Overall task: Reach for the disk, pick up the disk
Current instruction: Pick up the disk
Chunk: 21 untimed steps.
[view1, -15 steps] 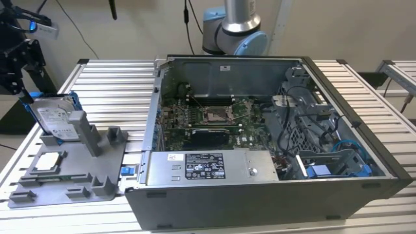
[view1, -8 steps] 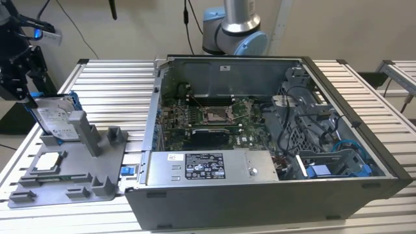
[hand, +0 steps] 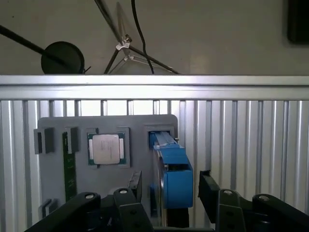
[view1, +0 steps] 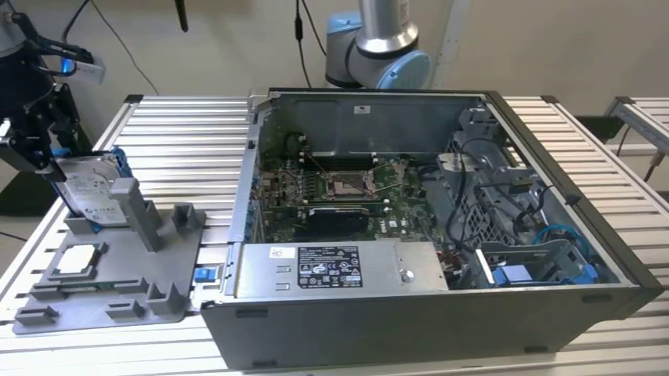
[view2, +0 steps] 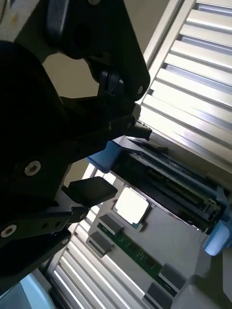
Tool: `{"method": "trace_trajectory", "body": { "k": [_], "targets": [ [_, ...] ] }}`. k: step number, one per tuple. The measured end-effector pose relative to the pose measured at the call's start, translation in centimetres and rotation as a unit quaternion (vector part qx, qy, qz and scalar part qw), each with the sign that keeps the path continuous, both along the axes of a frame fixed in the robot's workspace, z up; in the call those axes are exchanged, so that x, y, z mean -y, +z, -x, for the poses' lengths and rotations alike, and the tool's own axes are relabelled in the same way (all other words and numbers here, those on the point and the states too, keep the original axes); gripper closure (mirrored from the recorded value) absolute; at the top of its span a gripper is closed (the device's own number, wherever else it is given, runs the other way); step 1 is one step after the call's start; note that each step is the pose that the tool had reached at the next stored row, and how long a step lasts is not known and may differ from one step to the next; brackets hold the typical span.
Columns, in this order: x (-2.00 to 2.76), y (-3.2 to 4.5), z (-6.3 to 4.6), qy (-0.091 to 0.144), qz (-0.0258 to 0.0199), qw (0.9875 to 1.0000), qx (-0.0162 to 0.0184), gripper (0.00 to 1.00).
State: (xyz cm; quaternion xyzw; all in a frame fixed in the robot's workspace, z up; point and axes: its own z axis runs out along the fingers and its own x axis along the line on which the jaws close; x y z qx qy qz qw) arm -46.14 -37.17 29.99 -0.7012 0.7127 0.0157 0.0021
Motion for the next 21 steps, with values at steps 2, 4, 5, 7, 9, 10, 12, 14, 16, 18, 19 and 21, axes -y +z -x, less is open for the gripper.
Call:
{"method": "trace_trajectory", "body": {
  "k": [2, 4, 5, 7, 9, 10, 12, 14, 16, 18, 19, 21],
  "targets": [
    [0.0, -0.24, 0.0, 0.001, 0.0, 1.0, 0.0, 0.0],
    [0.0, -0.24, 0.0, 0.001, 0.0001, 1.0, -0.0001, 0.0],
    [0.0, -0.27, 0.0, 0.001, 0.0, 1.0, 0.0, 0.0],
    [0.0, -0.29, 0.0, 0.001, 0.0, 1.0, 0.0, 0.0],
    [0.0, -0.3, 0.0, 0.001, 0.0, 1.0, 0.0, 0.0],
    [0.0, -0.31, 0.0, 0.001, 0.0, 1.0, 0.0, 0.0],
    [0.0, -0.32, 0.0, 0.001, 0.0, 1.0, 0.0, 0.0],
    [0.0, -0.42, 0.0, 0.001, -0.0001, 1.0, 0.0002, 0.0],
    [0.0, -0.54, 0.0, 0.001, 0.0, 1.0, 0.0, 0.0],
    [0.0, -0.73, 0.0, 0.001, 0.0, 1.0, 0.0, 0.0],
    [0.0, -0.83, 0.0, 0.001, 0.0, 1.0, 0.0, 0.0],
    [0.0, -1.06, 0.01, 0.001, 0.0, 1.0, 0.0, 0.0]
  ]
}}
